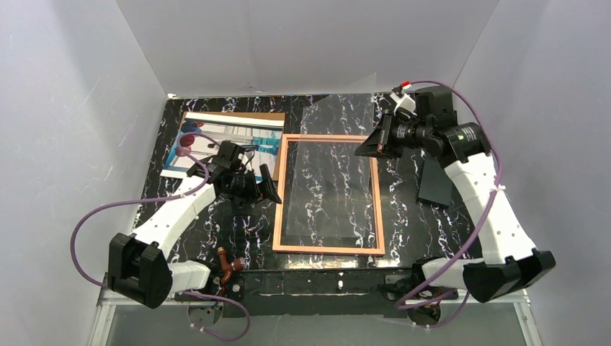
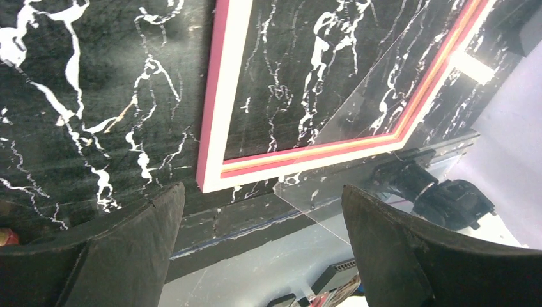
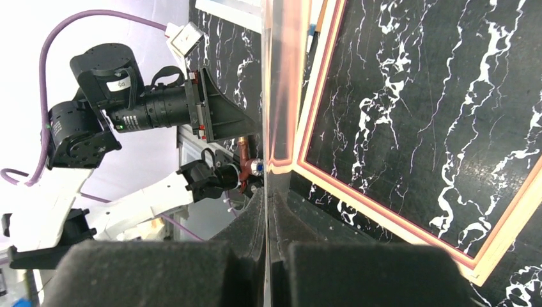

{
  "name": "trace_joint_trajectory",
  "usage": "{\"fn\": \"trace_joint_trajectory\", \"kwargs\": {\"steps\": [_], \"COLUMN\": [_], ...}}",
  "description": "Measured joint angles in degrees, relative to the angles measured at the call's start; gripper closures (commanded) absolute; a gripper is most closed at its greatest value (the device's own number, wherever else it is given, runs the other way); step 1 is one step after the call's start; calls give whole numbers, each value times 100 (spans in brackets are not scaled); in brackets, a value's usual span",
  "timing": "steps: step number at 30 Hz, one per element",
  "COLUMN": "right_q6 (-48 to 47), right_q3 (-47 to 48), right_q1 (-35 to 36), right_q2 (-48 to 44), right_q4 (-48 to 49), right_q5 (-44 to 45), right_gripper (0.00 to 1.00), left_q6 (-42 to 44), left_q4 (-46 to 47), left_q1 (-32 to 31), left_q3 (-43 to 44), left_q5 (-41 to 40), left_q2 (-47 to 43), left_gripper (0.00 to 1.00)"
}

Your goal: Put the photo into the frame

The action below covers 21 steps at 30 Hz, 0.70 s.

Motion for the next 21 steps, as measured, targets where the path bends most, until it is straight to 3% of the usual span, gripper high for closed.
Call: {"fn": "trace_joint_trajectory", "kwargs": {"steps": [21], "right_q6": [26], "right_q3": [-522], "right_q1": [-452], "right_q2": [883], "right_q4": [682], "right_q5": [-1143], "right_gripper": [99], "left_q6": [299], "left_q4": [-472], "left_q1": [85], "left_q3": [-103], "left_q5": [-518], "left_q2": [-337], "left_gripper": [6]}}
